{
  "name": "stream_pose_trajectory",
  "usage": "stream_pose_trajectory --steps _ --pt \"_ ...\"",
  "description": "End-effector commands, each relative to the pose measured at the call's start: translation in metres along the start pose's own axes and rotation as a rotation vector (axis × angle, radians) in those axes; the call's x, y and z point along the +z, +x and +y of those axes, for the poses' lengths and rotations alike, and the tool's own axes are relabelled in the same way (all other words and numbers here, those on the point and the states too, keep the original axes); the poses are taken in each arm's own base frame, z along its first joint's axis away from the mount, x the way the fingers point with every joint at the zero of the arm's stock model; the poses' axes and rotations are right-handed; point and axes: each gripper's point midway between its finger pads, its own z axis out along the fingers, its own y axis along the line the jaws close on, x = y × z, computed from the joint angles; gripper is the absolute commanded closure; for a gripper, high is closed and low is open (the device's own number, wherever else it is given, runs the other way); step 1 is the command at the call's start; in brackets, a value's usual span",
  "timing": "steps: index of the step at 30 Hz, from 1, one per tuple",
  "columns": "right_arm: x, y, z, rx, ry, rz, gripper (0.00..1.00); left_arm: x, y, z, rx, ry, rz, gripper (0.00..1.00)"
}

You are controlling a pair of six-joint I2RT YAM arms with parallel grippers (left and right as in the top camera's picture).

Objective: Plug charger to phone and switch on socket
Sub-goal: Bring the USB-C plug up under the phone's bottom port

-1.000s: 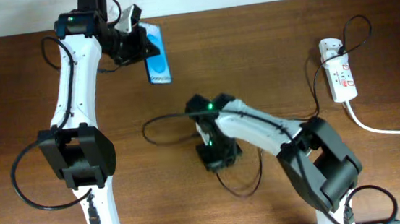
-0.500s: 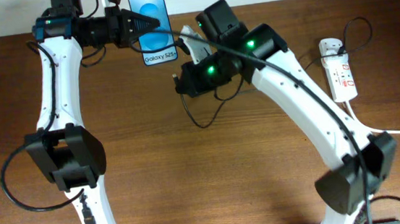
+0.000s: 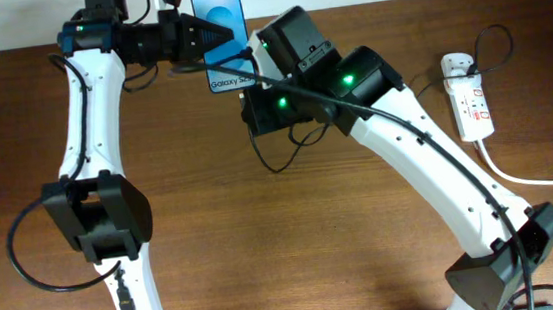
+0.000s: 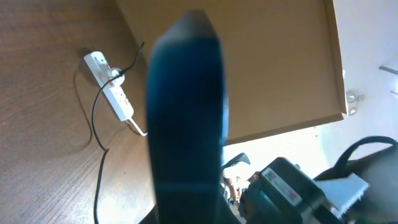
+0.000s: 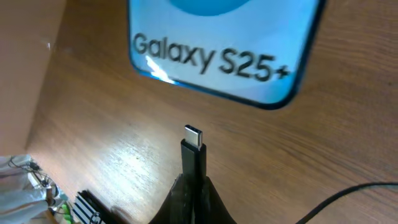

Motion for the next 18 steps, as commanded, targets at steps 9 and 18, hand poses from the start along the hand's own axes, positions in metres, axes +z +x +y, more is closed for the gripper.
stream_pose_trajectory --steps 9,18 --pt "0.02 0.006 -0.001 0.026 -0.048 0.037 0.96 -0.003 -0.001 -0.032 0.05 0.054 0.002 1.0" --pt "0.027 -0.004 -0.003 0.044 -0.041 0.005 0.96 -0.003 -0.001 -0.032 0.049 0.054 0.002 1.0"
